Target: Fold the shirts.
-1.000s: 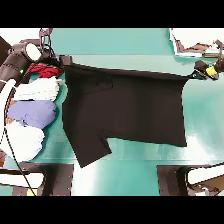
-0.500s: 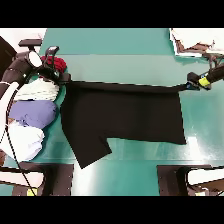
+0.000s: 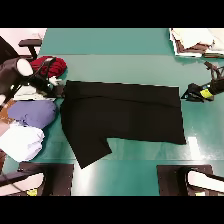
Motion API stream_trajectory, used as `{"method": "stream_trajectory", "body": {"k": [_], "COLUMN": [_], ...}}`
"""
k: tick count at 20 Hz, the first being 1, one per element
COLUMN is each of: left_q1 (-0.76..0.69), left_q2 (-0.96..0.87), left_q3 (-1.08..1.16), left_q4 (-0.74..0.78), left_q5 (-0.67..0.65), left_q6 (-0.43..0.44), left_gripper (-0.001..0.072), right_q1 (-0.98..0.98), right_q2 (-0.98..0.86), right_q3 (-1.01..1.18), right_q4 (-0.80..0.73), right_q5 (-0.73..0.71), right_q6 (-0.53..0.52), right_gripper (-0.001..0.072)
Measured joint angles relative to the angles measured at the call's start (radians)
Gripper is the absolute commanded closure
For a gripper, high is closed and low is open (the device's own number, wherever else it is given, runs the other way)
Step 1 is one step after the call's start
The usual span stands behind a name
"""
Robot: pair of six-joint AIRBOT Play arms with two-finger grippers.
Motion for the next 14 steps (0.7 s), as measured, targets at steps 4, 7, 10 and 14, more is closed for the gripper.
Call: {"method": "stream_trajectory", "body": {"k": [4, 7, 10, 14], "left_q1": [0.000, 0.000, 0.000, 0.000], "left_q2": [0.225, 0.342, 0.389, 0.410], "left_q3": [-0.269, -0.452, -0.594, -0.729], "left_q4": [0.000, -0.038, -0.109, -0.232], "left_q5": [-0.039, -0.047, -0.015, 0.098], "left_q6": [-0.062, -0.098, -0.108, -0.108], "left_gripper": [0.0227, 0.0226, 0.0227, 0.0228], "right_q1": [0.000, 0.000, 0.000, 0.000], "right_q2": [0.164, 0.241, 0.279, 0.296], "right_q3": [-0.116, -0.153, -0.167, -0.174], "right_q4": [0.000, 0.000, 0.002, 0.006], "right_q5": [0.016, 0.025, 0.030, 0.034], "right_q6": [-0.006, -0.007, -0.008, -0.009], "right_gripper": [0.0373, 0.0372, 0.0373, 0.0372]}}
